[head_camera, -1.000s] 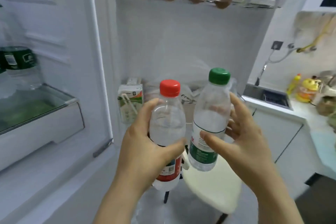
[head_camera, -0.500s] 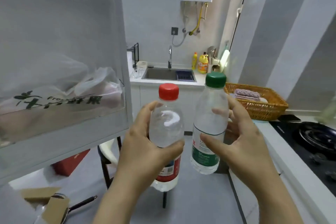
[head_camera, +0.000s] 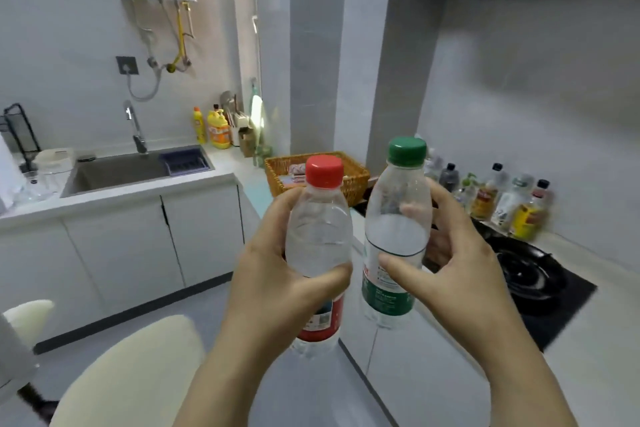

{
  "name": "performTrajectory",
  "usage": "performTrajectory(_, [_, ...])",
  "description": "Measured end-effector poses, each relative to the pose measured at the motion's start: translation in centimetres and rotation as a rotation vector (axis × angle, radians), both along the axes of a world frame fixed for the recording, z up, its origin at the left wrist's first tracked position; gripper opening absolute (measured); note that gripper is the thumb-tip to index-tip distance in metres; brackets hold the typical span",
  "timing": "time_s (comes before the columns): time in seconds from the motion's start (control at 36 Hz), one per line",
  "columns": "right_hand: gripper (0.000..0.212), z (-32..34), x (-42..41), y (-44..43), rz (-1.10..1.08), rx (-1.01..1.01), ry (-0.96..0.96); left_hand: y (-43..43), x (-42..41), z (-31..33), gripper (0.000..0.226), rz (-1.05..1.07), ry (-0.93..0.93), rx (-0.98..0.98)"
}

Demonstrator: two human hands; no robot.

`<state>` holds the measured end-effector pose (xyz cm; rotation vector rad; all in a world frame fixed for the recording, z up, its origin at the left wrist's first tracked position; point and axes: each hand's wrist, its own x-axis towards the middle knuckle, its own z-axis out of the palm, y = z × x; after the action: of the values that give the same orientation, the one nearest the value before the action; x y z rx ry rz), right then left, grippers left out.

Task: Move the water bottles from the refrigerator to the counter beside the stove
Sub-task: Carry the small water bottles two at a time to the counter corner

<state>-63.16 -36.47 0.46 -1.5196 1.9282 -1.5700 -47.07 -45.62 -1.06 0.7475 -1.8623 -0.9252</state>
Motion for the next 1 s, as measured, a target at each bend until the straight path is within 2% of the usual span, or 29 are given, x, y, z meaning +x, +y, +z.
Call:
performTrajectory(0.28, [0.086,-0.3,-2.9,1.2,-0.354,-0.004,-0.071,-3.3,-6.6,0.1,0.079,-0.333,-0.015,-0.013])
performTrajectory(0.44, [0.088,-1.3,-4.8,3.8,-0.552,0.02,-0.068,-2.6,-11.0,-0.6,0.068,-0.537,-0.028,-0.007])
performTrajectory(0.56, [0.086,-2.0,-6.3,6.0,-0.654,0.043,-0.052,-1.5,-14.0,-1.2,0.07,-0.639,-0.056,0.024])
performTrajectory(0.78, [0.088,-2.9,-10.4,10.0,-0.812,0.066,-0.06,1.8,-20.3,-2.0,0.07,-0.766,-0.084,0.065])
performTrajectory(1.0, [0.092,-2.6,-17.0,13.4,-0.863,0.055,-0.08,5.0,-28.0,-1.7,0.075,-0.801,-0.076,0.029])
